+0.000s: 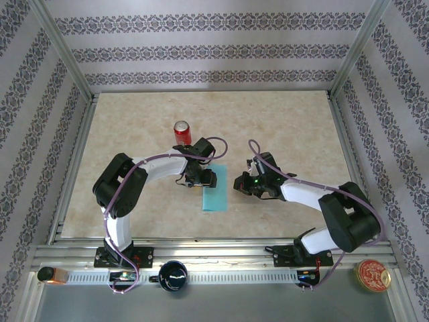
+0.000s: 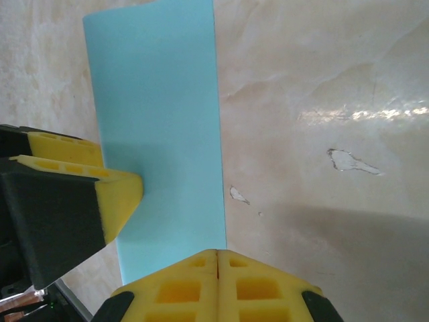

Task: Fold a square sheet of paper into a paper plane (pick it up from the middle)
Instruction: Hold the square sheet of paper at the center of the table.

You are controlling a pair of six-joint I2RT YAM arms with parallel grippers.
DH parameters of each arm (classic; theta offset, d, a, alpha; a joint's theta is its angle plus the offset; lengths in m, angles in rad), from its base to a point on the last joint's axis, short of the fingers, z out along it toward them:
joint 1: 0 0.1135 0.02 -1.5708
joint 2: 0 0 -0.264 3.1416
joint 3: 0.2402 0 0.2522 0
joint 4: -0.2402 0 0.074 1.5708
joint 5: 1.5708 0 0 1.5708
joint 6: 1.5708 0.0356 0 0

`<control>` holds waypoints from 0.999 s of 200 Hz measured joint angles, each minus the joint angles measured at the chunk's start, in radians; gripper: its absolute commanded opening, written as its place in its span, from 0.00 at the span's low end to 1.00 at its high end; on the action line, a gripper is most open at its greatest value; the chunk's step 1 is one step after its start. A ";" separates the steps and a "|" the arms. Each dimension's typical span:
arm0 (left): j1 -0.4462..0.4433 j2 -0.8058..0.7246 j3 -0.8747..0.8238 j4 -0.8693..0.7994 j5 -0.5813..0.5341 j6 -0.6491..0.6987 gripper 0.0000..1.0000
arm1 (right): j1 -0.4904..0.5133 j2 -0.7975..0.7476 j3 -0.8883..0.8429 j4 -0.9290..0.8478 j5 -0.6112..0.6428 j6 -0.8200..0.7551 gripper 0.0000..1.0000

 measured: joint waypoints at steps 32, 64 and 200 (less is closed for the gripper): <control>0.000 0.000 0.000 0.000 0.000 0.000 0.53 | 0.037 0.059 0.045 0.018 0.000 0.003 0.00; 0.000 0.000 0.000 0.000 0.000 0.000 0.52 | 0.067 0.107 0.080 0.035 0.004 0.020 0.00; 0.000 0.000 -0.001 0.001 0.000 0.000 0.52 | 0.119 0.245 0.159 0.051 0.010 0.032 0.00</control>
